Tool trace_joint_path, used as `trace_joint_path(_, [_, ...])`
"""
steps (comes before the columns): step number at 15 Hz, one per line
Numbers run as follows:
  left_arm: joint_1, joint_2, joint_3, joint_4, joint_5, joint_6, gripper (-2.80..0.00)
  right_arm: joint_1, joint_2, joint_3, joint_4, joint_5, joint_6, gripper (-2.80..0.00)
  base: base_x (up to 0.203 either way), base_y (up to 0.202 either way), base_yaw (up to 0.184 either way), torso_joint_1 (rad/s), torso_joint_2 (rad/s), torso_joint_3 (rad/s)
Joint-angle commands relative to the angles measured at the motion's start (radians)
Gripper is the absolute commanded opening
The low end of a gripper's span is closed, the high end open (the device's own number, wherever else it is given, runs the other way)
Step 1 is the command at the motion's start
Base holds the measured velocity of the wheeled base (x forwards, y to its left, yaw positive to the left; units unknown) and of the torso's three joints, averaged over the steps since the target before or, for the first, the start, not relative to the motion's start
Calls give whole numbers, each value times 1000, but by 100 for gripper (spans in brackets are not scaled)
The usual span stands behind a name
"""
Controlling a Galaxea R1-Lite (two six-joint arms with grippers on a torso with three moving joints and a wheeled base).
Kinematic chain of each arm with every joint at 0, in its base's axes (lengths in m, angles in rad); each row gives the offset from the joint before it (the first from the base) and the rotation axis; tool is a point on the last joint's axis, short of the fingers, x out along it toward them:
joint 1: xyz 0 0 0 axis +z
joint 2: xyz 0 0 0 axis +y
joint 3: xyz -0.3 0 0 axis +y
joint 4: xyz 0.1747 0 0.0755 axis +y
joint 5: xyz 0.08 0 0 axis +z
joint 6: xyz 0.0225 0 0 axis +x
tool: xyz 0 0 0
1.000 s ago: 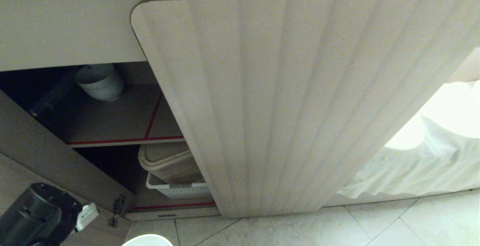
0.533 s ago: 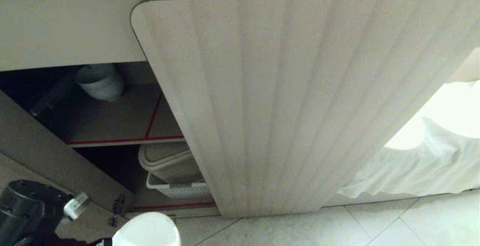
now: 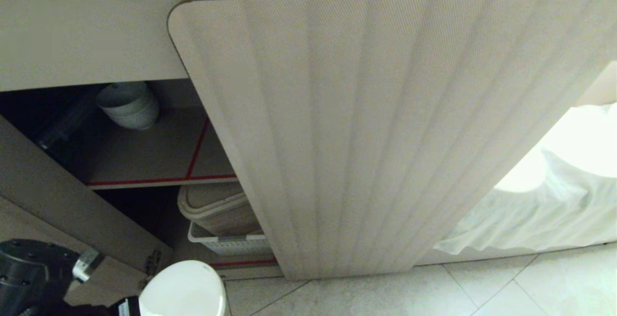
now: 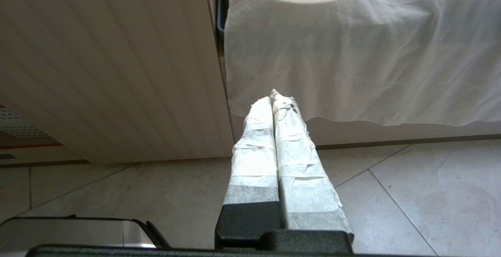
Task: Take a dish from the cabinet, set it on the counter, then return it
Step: Put it back into the cabinet
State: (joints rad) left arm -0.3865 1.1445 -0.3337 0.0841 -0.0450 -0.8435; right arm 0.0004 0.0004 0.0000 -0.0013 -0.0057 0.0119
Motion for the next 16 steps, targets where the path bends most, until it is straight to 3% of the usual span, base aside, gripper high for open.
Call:
trace_joint_path(1, [11, 4, 12, -43, 1, -33, -280, 1, 0, 0, 0, 0, 0, -280, 0, 0, 0, 0, 0, 0])
trace_joint_path(7, [82, 96, 6, -217, 1, -40, -280, 0, 0, 0, 0, 0, 0, -280, 0, 0, 0, 0, 0, 0])
trace_joint_path(16, [143, 204, -59, -277, -2, -65, -280, 1, 0, 0, 0, 0, 0, -280, 0, 0, 0, 0, 0, 0])
